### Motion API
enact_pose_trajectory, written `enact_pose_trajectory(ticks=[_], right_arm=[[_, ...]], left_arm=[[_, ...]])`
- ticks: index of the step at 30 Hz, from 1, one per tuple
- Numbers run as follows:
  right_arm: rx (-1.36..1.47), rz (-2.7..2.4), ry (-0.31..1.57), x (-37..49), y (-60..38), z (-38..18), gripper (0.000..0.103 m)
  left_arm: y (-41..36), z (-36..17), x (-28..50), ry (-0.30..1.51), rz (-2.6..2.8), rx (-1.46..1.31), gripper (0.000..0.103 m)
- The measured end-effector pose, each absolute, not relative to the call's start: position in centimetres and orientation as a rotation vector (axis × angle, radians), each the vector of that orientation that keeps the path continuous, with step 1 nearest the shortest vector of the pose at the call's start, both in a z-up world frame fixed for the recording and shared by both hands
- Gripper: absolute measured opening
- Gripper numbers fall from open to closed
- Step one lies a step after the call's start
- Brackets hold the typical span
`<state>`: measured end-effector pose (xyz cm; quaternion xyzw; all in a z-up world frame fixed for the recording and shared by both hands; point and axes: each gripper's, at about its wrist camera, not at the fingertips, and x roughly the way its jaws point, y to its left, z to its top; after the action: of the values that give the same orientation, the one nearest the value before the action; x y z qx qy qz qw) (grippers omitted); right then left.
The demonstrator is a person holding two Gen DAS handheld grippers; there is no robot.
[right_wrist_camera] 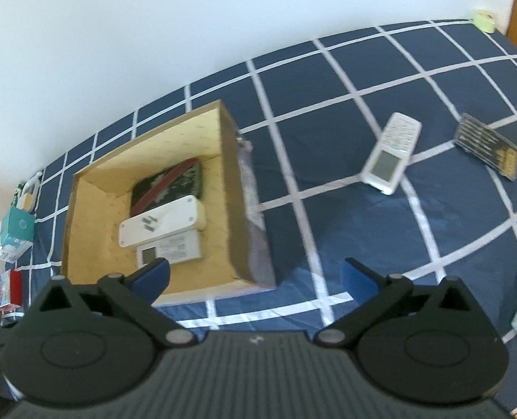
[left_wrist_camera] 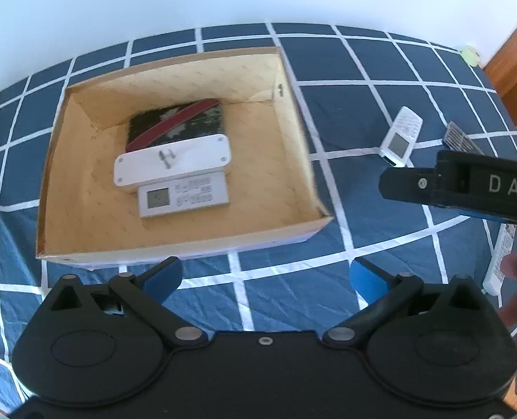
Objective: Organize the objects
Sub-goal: 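Raise the right tool up and away from the box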
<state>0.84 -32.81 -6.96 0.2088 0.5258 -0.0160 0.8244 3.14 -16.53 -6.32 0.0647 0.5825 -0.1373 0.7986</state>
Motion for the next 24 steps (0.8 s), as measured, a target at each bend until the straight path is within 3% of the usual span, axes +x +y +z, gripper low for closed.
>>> enact_pose_trajectory(ticks=[24], right_arm=[[0.218,0.122,1.179,3.9,-49.3,-7.8,0.103]], left_arm=[[-29.5,-8.6,4.4,1.253,-0.072,0.042,0.103]])
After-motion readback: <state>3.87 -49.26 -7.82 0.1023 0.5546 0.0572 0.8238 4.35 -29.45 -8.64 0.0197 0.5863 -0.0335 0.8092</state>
